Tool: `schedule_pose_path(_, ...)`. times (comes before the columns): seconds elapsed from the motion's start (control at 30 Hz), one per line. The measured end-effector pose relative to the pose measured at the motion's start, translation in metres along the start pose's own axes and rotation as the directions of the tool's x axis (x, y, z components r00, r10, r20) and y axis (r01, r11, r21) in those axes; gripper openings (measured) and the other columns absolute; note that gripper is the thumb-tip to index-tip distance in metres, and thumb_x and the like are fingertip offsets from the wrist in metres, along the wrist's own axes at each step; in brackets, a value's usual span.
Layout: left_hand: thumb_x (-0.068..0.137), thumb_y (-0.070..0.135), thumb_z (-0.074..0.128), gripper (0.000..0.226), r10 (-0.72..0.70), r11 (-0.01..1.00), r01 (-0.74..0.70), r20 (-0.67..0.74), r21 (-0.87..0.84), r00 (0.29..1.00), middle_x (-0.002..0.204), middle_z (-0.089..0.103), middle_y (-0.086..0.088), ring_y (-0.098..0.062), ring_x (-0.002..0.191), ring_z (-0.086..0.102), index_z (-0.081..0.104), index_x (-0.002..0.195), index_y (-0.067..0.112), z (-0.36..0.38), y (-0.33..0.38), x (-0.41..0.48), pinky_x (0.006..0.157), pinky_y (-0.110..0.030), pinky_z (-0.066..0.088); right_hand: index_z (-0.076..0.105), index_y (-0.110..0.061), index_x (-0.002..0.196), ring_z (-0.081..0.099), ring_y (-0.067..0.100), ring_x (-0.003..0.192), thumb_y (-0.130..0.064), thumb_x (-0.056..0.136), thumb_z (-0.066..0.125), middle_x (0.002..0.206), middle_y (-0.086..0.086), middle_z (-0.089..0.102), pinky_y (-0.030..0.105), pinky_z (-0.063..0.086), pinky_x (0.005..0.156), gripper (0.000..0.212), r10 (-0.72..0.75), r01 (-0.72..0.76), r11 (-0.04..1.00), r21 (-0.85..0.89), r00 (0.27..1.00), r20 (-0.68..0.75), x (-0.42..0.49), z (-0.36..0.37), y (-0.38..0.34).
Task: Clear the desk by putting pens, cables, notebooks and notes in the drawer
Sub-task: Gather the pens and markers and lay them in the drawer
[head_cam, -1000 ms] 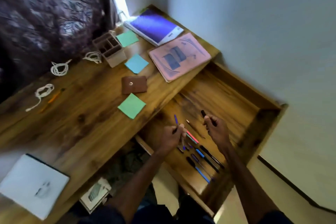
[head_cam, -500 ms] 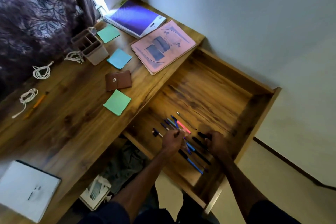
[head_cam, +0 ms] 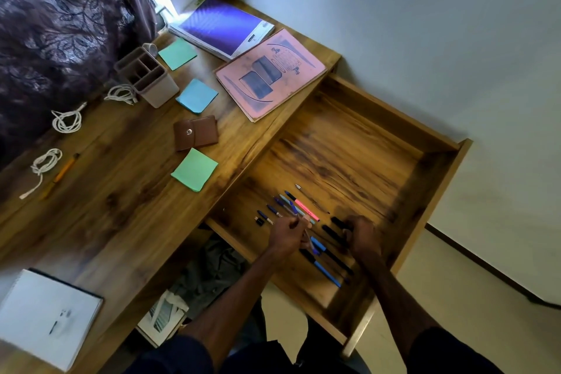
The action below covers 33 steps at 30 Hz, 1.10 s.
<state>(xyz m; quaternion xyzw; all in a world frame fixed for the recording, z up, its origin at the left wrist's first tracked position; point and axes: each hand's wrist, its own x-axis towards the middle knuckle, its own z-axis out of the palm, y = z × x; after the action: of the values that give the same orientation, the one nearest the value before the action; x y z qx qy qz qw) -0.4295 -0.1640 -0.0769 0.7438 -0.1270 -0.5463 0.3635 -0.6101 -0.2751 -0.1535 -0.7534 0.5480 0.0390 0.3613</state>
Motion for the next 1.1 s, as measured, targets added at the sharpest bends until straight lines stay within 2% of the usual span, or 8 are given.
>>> schedule_pose_path(0.1, 0.099, 0.031, 0.059, 0.027, 0.0, 1.0, 0.0, 0.002, 0.012, 1.0, 0.091, 0.073, -0.01, -0.014, 0.075, 0.075, 0.068, 0.106, 0.007, 0.001, 0.001, 0.0, 0.066, -0.025, 0.062, 0.068, -0.02, 0.107, 0.063, 0.011, 0.094, -0.006, 0.092, 0.058, 0.102, -0.003, 0.067, 0.02, 0.046, 0.074, 0.023, 0.006, -0.005, 1.0, -0.027, 1.0, 0.004, 0.0, 0.0, -0.001)
schedule_pose_path(0.17, 0.1, 0.031, 0.058, 0.027, 0.007, 1.0, -0.007, 0.0, 0.024, 1.0, 0.089, 0.073, -0.011, -0.013, 0.071, 0.075, 0.068, 0.104, 0.006, 0.003, 0.001, 0.002, 0.066, -0.025, 0.062, 0.067, -0.02, 0.11, 0.065, 0.017, 0.101, -0.011, 0.092, 0.063, 0.108, 0.001, 0.066, 0.028, 0.053, 0.081, 0.021, 0.002, -0.003, 0.999, -0.037, 1.0, -0.02, 0.0, -0.001, -0.002)
schedule_pose_path(0.27, 0.1, 0.033, 0.059, 0.032, 0.024, 0.999, -0.023, -0.033, 0.041, 0.999, 0.085, 0.073, -0.014, -0.017, 0.069, 0.074, 0.068, 0.098, 0.003, 0.006, 0.006, 0.004, 0.069, -0.032, 0.064, 0.065, -0.013, 0.118, 0.058, 0.025, 0.11, -0.02, 0.092, 0.067, 0.121, 0.009, 0.058, 0.037, 0.05, 0.091, 0.027, -0.022, 0.016, 0.999, -0.045, 0.991, -0.133, -0.003, -0.006, -0.013)
schedule_pose_path(0.33, 0.1, 0.035, 0.058, 0.035, 0.049, 0.998, -0.045, -0.061, 0.052, 0.997, 0.077, 0.072, -0.012, -0.015, 0.064, 0.072, 0.07, 0.094, 0.003, 0.008, 0.012, 0.006, 0.064, -0.03, 0.063, 0.069, -0.015, 0.113, 0.06, 0.019, 0.104, -0.024, 0.093, 0.068, 0.113, 0.004, 0.063, 0.035, 0.051, 0.087, 0.022, -0.071, 0.084, 0.995, 0.054, 0.976, -0.205, -0.008, -0.014, -0.033)
schedule_pose_path(0.47, 0.099, 0.036, 0.06, 0.036, 0.107, 0.994, -0.109, -0.126, -0.012, 0.986, 0.08, 0.073, -0.011, -0.015, 0.068, 0.073, 0.072, 0.096, 0.002, 0.011, 0.03, 0.009, 0.057, -0.022, 0.059, 0.076, -0.02, 0.104, 0.07, 0.001, 0.083, -0.027, 0.094, 0.069, 0.091, -0.011, 0.075, 0.019, 0.055, 0.074, 0.015, -0.203, 0.198, 0.888, 0.415, 0.979, -0.031, -0.019, -0.034, -0.081)
schedule_pose_path(0.67, 0.095, 0.031, 0.067, 0.028, 0.149, 0.981, -0.17, -0.205, -0.089, 0.967, 0.085, 0.075, -0.01, -0.018, 0.078, 0.076, 0.074, 0.095, 0.004, 0.002, 0.046, 0.021, 0.069, -0.039, 0.065, 0.079, -0.018, 0.102, 0.074, 0.004, 0.082, -0.017, 0.086, 0.078, 0.089, -0.01, 0.078, 0.024, 0.06, 0.073, 0.016, -0.238, 0.208, 0.841, 0.5, 0.971, -0.004, -0.012, -0.047, -0.107)
schedule_pose_path(0.87, 0.095, 0.033, 0.066, 0.032, 0.139, 0.99, -0.135, -0.184, 0.035, 0.973, 0.098, 0.075, -0.007, -0.017, 0.09, 0.073, 0.07, 0.115, 0.008, -0.011, 0.05, 0.026, 0.079, -0.039, 0.063, 0.08, -0.026, 0.099, 0.069, -0.001, 0.075, -0.021, 0.087, 0.076, 0.091, -0.014, 0.077, 0.025, 0.058, 0.069, 0.014, -0.164, 0.165, 0.967, 0.197, 0.986, -0.017, 0.021, -0.037, -0.106)
schedule_pose_path(1.1, 0.094, 0.011, 0.064, 0.021, 0.068, 0.998, -0.065, -0.213, 0.023, 0.975, 0.103, 0.071, -0.007, -0.02, 0.09, 0.072, 0.066, 0.115, 0.011, -0.038, 0.029, 0.027, 0.078, -0.037, 0.063, 0.077, -0.024, 0.084, 0.071, 0.017, 0.076, -0.016, 0.084, 0.071, 0.081, -0.003, 0.075, 0.039, 0.06, 0.071, 0.01, -0.034, 0.025, 0.986, -0.168, 0.998, -0.051, 0.062, -0.014, -0.079)
